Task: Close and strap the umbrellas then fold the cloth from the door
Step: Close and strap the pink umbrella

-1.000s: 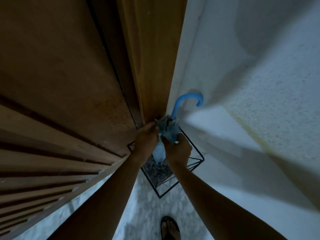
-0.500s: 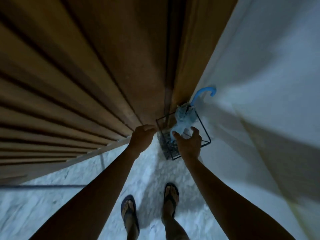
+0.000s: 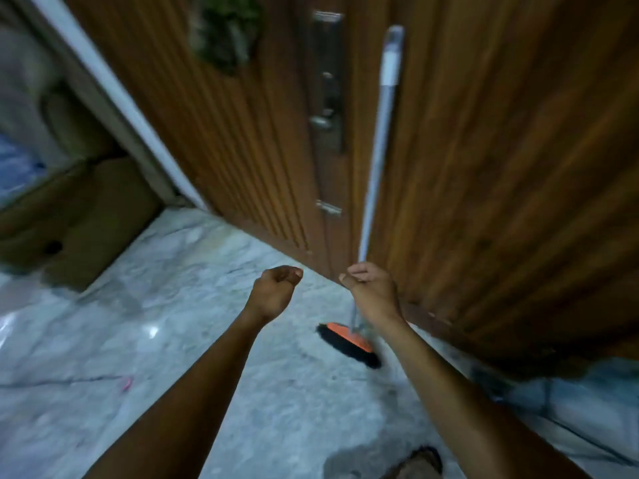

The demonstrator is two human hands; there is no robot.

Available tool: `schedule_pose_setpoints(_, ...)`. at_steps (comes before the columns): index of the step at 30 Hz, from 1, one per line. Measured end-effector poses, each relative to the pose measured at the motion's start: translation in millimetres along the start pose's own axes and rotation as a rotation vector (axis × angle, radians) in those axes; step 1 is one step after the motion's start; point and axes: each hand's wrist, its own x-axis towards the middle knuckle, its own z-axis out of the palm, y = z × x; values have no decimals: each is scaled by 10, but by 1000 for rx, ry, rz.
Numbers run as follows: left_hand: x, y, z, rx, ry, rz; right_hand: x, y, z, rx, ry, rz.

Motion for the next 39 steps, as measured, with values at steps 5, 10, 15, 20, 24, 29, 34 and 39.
schedule_pose_setpoints(5, -634, -1229, -1998, -152, 321, -61, -690, -561, 2278, -138, -331, -147)
schedule_pose_setpoints(10, -1390, -2393, -3431, -269, 652, -190, -1534, -830, 4087, -232, -731, -188)
schedule_pose_setpoints(15, -1764, -3323, -4080, -400, 818, -337, -1899, -844, 5242, -335, -937, -181)
schedule_pose_setpoints(20, -1626, -3988, -4301, -546, 858, -460, -1764, -732, 6224, -453, -1037, -151)
schedule_pose_setpoints(24, -1060, -4462, -4539, -642, 846, -530, -1368, -580, 7108, -550, -1122, -125)
schedule_pose_setpoints(29, 10, -5434, -4544, -832, 856, -674, -436, 133, 8429, -765, -1179, -173)
schedule_pose_setpoints(34, 1089, -6866, -4383, -918, 942, -779, 322, 1315, 9733, -832, -1280, -209)
schedule_pose_setpoints(39, 2019, -8404, -4469, -809, 1065, -733, 716, 2362, 10932, -779, -1401, -307)
